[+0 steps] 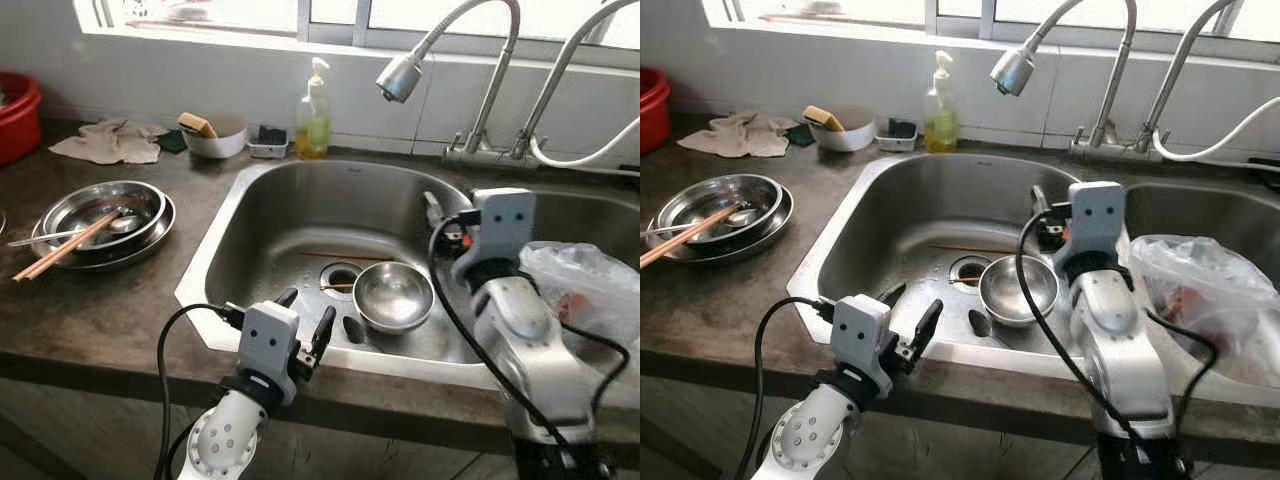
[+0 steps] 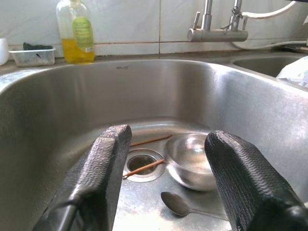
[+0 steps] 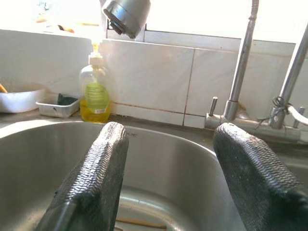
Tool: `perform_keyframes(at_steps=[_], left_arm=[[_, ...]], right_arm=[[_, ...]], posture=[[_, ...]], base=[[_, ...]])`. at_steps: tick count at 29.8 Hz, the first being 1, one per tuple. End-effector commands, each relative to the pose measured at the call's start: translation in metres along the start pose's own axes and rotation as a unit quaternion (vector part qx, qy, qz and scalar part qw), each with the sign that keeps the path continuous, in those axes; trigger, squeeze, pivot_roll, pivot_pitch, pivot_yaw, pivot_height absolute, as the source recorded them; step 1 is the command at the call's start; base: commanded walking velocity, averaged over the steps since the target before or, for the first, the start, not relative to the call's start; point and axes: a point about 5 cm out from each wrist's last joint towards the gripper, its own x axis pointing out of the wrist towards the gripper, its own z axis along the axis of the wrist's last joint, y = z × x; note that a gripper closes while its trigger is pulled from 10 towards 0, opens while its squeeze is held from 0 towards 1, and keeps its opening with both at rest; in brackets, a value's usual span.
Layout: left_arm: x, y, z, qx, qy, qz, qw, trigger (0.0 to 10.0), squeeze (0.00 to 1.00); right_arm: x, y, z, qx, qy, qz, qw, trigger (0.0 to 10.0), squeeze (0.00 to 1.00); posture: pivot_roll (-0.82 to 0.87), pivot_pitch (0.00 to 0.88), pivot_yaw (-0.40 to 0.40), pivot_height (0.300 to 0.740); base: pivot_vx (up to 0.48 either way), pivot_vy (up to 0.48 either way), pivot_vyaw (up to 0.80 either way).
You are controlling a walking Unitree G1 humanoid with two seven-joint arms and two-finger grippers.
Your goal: Kitchen organization
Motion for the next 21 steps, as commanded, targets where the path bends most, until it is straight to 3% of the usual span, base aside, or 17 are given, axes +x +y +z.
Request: perform_keyframes(at_steps=[1,12,21], left_arm=[[0.001,0.0,0.001,0.001,-0.004,0.006,1.0,10.0,0.0],[-0.001,0.002,0.004,-0.001,-0.012,0.014,1.0,10.0,0.0],[-0.001,0.004,0.006,0.001,-0.016,0.013,1.0,10.0,0.0]], right_arm=[[-0.01,0.003,0.001,-0.007,-0.004,0.008,1.0,10.0,0.0],[-0.032,0.006,-0.004,0.006,-0.006,-0.002,1.0,10.0,0.0],[-0.037,0.012,-0.003,0.018,-0.014,-0.005,1.0,10.0,0.0]], posture=[[0.01,0.023,-0.065,0.74],[0.02,0.011,-0.053,0.74],[0.02,0.006,-0.048,0.74]], base=[[0.0,0.0,0.0],[0.0,0.0,0.0],[-0.057,0.0,0.0]])
